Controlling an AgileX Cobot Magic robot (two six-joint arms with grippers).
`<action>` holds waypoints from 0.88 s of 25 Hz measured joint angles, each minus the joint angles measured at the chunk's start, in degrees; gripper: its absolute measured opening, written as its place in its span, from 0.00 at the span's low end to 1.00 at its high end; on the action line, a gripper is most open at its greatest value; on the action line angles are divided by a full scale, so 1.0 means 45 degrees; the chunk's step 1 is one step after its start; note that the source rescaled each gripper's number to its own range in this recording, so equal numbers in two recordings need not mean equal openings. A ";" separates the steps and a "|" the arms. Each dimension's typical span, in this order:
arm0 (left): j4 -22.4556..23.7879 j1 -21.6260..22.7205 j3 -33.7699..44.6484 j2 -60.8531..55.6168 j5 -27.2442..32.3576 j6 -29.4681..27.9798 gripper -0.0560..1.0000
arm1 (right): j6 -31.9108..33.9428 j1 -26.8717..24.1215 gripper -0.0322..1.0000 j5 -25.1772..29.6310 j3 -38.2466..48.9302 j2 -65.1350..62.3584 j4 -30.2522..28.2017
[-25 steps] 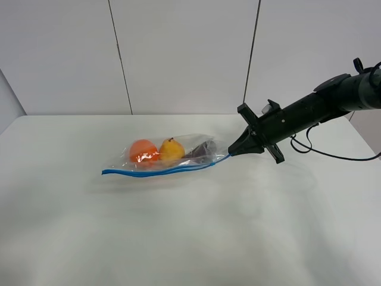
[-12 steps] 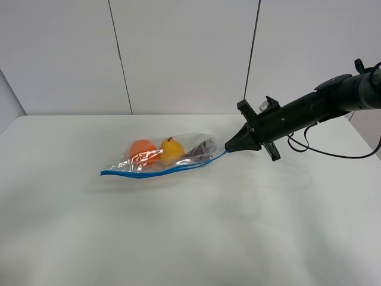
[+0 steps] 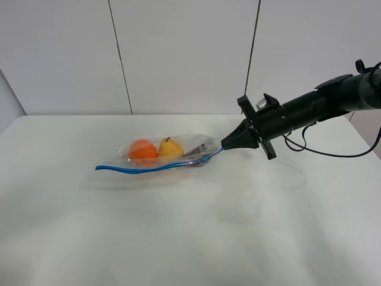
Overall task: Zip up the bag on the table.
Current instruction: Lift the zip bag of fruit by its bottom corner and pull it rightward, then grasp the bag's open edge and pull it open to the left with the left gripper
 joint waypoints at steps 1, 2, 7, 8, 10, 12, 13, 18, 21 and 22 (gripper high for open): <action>0.0000 0.0000 0.0000 0.0000 0.0000 0.0000 1.00 | -0.0065 0.0000 0.03 0.0088 0.0000 0.0000 0.0180; 0.0000 0.0000 0.0000 0.0000 0.0000 0.0000 1.00 | -0.0111 0.0000 0.03 0.0134 0.0000 0.0000 0.0345; 0.0000 0.0000 0.0000 0.0000 0.0000 0.0000 1.00 | -0.0147 0.0000 0.03 0.0326 0.0000 0.0000 0.0444; 0.0000 0.0000 0.0000 0.0000 0.0000 0.0000 1.00 | -0.0147 0.0000 0.03 0.0327 0.0000 0.0000 0.0444; 0.0000 0.0000 0.0000 0.0000 0.0000 0.0000 1.00 | -0.0147 0.0000 0.03 0.0327 0.0000 0.0000 0.0444; 0.0000 0.0000 0.0000 0.0000 0.0000 0.0000 1.00 | -0.0147 0.0000 0.03 0.0327 0.0000 0.0000 0.0444; 0.0000 0.0000 0.0000 0.0000 0.0000 0.0000 1.00 | -0.0147 0.0000 0.03 0.0327 0.0000 0.0000 0.0444; 0.0000 0.0000 0.0000 0.0000 0.0000 0.0000 1.00 | -0.0147 0.0000 0.03 0.0327 0.0000 0.0000 0.0444; -0.0013 0.0000 0.0000 0.0000 0.0000 0.0000 1.00 | -0.0147 0.0000 0.03 0.0315 0.0000 0.0000 0.0444; -0.0013 0.0000 0.0000 0.0000 -0.0029 -0.0028 1.00 | -0.0147 0.0000 0.03 0.0315 0.0000 0.0000 0.0444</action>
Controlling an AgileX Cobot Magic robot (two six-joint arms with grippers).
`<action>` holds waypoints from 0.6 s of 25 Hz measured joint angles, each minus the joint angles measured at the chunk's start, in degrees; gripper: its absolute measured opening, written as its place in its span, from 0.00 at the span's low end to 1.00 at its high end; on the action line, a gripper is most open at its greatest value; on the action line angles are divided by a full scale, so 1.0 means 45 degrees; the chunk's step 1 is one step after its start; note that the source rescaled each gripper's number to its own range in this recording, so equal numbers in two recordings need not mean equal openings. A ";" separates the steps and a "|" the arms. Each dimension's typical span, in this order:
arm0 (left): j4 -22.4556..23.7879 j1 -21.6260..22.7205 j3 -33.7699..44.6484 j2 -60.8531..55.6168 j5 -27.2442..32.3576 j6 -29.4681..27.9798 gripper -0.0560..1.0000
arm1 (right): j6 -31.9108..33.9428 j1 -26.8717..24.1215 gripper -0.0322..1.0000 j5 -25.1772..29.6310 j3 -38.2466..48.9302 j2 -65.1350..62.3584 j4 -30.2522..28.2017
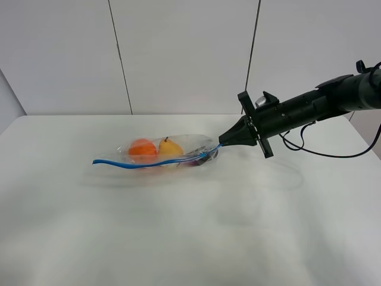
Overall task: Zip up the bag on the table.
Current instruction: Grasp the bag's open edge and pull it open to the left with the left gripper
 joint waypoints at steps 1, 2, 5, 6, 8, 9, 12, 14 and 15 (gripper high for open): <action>0.0000 0.0000 -0.0071 0.0000 -0.0062 -0.0080 1.00 | 0.0000 0.0000 0.03 0.0000 0.0000 0.0000 0.0000; 0.0000 0.0000 -0.0236 0.0138 -0.0207 -0.0143 1.00 | 0.0000 0.0000 0.03 0.0000 0.0000 0.0000 0.0013; 0.0000 0.0000 -0.1081 0.1410 -0.0942 -0.0197 1.00 | 0.0000 0.0000 0.03 0.0000 0.0000 0.0000 0.0013; 0.0000 0.0000 -0.1430 0.2082 -0.1314 -0.0083 1.00 | 0.0000 0.0000 0.03 0.0000 0.0000 0.0000 0.0013; 0.0000 0.0000 -0.2066 0.3507 -0.2066 0.0418 1.00 | 0.0000 0.0000 0.03 0.0000 0.0000 0.0000 0.0013; -0.0050 0.0000 -0.2395 0.4352 -0.2453 0.0696 1.00 | 0.0000 0.0000 0.03 0.0000 0.0000 0.0000 0.0013; -0.0546 0.0000 -0.3152 0.6809 -0.3501 0.2119 1.00 | 0.0000 0.0000 0.03 -0.0046 0.0000 0.0000 0.0013; -0.1183 0.0000 -0.3526 0.8473 -0.4416 0.3412 1.00 | 0.0000 0.0000 0.03 -0.0104 0.0000 0.0000 0.0013; -0.1464 0.0000 -0.3619 0.9122 -0.4895 0.4376 1.00 | 0.0000 0.0000 0.03 -0.0168 0.0000 0.0000 0.0025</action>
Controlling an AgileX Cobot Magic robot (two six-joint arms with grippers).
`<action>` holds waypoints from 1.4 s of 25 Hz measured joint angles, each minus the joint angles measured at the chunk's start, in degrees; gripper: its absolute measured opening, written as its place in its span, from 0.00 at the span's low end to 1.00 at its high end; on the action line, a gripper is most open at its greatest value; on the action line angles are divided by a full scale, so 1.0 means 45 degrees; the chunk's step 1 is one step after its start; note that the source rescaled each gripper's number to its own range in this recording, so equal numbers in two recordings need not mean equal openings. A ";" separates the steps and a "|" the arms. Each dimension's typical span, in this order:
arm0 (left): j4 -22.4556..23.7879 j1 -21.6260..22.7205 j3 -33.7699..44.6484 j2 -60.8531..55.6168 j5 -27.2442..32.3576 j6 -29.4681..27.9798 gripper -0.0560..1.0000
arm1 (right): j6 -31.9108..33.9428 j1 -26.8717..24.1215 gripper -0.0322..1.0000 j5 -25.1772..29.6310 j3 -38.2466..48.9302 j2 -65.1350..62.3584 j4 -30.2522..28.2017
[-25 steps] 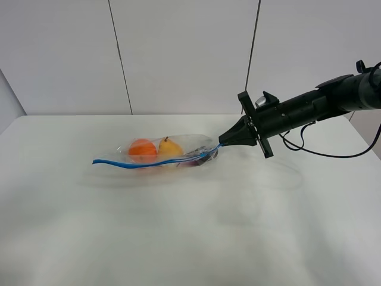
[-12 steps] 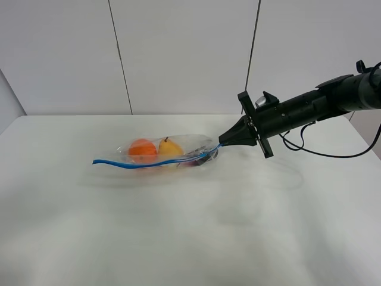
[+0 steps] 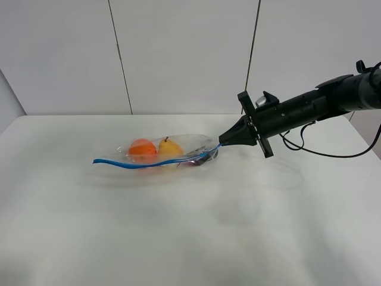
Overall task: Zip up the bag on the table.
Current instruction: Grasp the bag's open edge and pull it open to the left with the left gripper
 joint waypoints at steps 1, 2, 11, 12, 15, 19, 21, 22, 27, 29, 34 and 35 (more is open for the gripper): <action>-0.0365 0.0000 -0.0052 0.0728 -0.0622 0.0975 1.00 | 0.0000 0.0000 0.03 -0.0069 0.0000 0.0000 0.0009; -0.0737 0.0000 -0.0069 0.1405 -0.1244 0.2341 1.00 | 0.0000 0.0000 0.03 -0.0081 0.0000 0.0000 0.0015; -0.4652 -0.1149 -0.0069 0.5182 -0.3400 1.6637 1.00 | 0.0000 0.0000 0.03 -0.0135 0.0000 0.0000 0.0015; -0.5616 -0.1401 -0.0069 0.5435 -0.3468 1.7434 1.00 | 0.0000 0.0000 0.03 -0.0157 0.0000 0.0000 0.0015; -0.8243 -0.2620 -0.0069 0.6026 -0.3782 1.9564 1.00 | 0.0000 0.0000 0.03 -0.0207 0.0000 0.0000 0.0015; -1.0967 -0.4562 -0.0069 0.6825 -0.4969 2.1424 1.00 | 0.0000 0.0000 0.03 -0.0307 0.0000 0.0000 0.0015; -1.2137 -0.5611 -0.0069 0.7350 -0.5690 2.2098 1.00 | 0.0000 0.0000 0.03 -0.0339 0.0000 0.0000 0.0015; -1.2575 -0.6093 -0.0069 0.7608 -0.6101 2.2417 1.00 | 0.0000 0.0000 0.03 -0.0354 0.0000 0.0000 0.0015; -1.4408 -0.7854 -0.0148 0.9230 -0.7693 2.4111 1.00 | -0.0010 0.0000 0.03 -0.0394 0.0000 0.0000 0.0015; -1.4908 -0.8311 -0.0396 0.9968 -0.8038 2.4480 1.00 | -0.0010 0.0000 0.03 -0.0393 0.0000 0.0000 0.0015; -1.5384 -0.8637 -0.1820 1.2003 -0.8544 2.4610 1.00 | 0.0001 0.0000 0.03 -0.0393 0.0000 0.0000 0.0015; -1.5411 -0.8637 -0.2179 1.2416 -0.8579 2.4610 1.00 | 0.0001 0.0000 0.03 -0.0393 0.0000 0.0000 0.0015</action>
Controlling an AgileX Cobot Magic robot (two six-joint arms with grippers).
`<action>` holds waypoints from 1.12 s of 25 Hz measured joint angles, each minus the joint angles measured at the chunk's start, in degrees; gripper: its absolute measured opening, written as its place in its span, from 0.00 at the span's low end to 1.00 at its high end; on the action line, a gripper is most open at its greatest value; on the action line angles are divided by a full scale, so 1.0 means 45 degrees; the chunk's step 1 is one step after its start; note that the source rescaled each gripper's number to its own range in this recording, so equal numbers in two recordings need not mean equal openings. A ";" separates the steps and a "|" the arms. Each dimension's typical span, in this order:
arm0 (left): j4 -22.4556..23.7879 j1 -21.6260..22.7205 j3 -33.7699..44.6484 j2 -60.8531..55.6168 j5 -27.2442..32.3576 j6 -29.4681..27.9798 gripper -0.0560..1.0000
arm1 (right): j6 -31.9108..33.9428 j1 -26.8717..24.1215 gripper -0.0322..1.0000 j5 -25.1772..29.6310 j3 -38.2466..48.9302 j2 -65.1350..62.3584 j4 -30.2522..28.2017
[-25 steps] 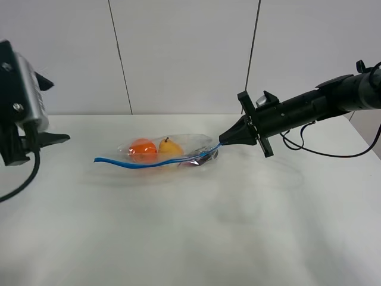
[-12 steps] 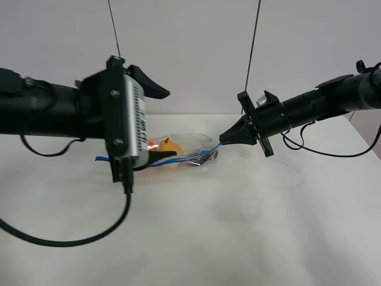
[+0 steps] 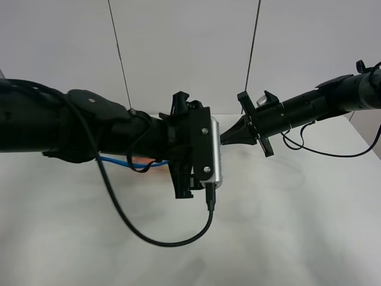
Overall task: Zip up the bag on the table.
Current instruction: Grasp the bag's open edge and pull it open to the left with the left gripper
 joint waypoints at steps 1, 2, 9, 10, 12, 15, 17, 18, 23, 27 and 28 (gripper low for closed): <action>-0.0013 0.0000 -0.0295 0.0332 -0.0063 0.0000 1.00 | 0.0000 0.0000 0.03 0.0000 0.0000 0.0000 0.0000; -0.0013 0.0000 -0.0631 0.0731 -0.0160 0.0011 1.00 | 0.0000 0.0000 0.03 0.0000 0.0000 0.0000 0.0000; -0.0027 0.0000 -0.1402 0.2385 -0.1285 0.0009 0.81 | 0.0050 0.0000 0.03 0.0000 0.0000 0.0000 -0.0105; -0.0027 0.0000 -0.1402 0.2472 -0.1387 0.0009 0.76 | 0.0051 0.0000 0.03 0.0000 0.0000 0.0000 -0.0143; -0.0027 0.0000 -0.1402 0.2512 -0.1387 0.0009 0.69 | 0.0086 0.0000 0.03 0.0000 0.0000 0.0000 -0.0178; -0.0041 0.0000 -0.1402 0.2512 -0.1577 0.0009 0.57 | 0.0090 0.0000 0.03 0.0012 0.0000 0.0000 -0.0192; -0.0071 0.0053 -0.1378 0.2512 -0.1627 -0.0004 0.50 | 0.0132 0.0000 0.03 0.0012 0.0000 0.0000 -0.0205; -0.0139 0.0103 -0.1367 0.2512 -0.1627 -0.0004 0.48 | 0.0132 0.0000 0.03 0.0012 0.0000 0.0000 -0.0214; -0.0446 0.0191 -0.1327 0.2512 -0.1813 -0.0004 0.44 | 0.0175 0.0000 0.03 0.0012 0.0000 0.0000 -0.0228; -0.0458 0.0191 -0.1290 0.2512 -0.2067 -0.0004 0.42 | 0.0212 0.0000 0.03 0.0012 0.0000 0.0000 -0.0237; -0.0473 0.0191 -0.1236 0.2512 -0.2095 -0.0004 0.41 | 0.0230 0.0000 0.03 0.0012 0.0000 0.0000 -0.0237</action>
